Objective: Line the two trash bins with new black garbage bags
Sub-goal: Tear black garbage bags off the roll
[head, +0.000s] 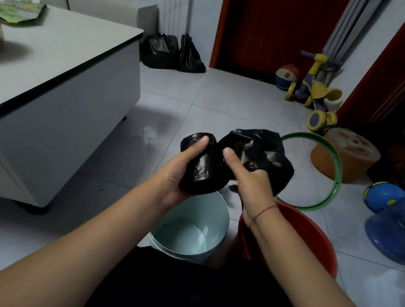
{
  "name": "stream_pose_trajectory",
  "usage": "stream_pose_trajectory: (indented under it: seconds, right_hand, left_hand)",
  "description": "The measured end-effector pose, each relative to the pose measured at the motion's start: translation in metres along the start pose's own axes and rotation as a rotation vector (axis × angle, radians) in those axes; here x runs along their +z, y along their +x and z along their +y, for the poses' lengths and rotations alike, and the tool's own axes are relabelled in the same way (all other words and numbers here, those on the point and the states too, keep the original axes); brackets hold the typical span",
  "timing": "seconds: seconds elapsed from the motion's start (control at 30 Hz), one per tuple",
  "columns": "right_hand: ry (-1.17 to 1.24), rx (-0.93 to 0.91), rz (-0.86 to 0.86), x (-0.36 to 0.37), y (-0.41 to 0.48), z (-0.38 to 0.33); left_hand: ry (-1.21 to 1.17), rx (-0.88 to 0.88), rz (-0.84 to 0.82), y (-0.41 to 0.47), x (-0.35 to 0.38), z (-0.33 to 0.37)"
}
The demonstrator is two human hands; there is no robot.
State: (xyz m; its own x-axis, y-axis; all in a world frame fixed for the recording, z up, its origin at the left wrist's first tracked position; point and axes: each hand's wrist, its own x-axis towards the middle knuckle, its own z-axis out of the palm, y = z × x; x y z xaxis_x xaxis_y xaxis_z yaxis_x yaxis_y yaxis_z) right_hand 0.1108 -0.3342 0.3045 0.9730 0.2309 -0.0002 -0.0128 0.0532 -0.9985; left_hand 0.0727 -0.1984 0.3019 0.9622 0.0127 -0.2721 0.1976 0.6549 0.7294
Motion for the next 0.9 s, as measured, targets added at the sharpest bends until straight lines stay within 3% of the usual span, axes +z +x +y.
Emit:
stream_pose_trajectory:
  seconds: [0.07,0.13,0.23,0.3,0.43,0.63,0.8,0.9]
  right_hand:
    - [-0.069,0.059,0.066,0.000,0.002,0.003]
    - [-0.113,-0.001,0.218,-0.002,0.006,0.002]
    - [0.008,-0.122,0.360,-0.006,0.011,-0.004]
    - [0.062,-0.121,0.319,-0.006,0.008,-0.006]
    - [0.163,0.074,0.074,-0.002,0.002,-0.002]
    - [0.178,-0.009,0.300,-0.004,0.009,-0.005]
    - [0.364,0.105,0.128,-0.003,0.003,-0.009]
    - [0.317,0.209,0.048,0.000,-0.002,-0.008]
  left_hand:
    - [-0.010,-0.008,-0.016,-0.001,0.000,0.001]
    - [-0.024,-0.020,-0.001,0.000,-0.002,0.000]
    - [-0.016,-0.026,0.013,-0.001,-0.002,0.000]
    - [-0.023,-0.030,0.007,-0.001,-0.002,0.000]
    - [-0.026,-0.007,-0.024,-0.003,0.001,0.001]
    - [-0.060,-0.021,0.038,-0.006,0.003,0.002]
    - [-0.023,-0.008,0.026,-0.006,0.004,0.002]
    - [-0.004,0.008,-0.030,-0.007,0.002,0.002]
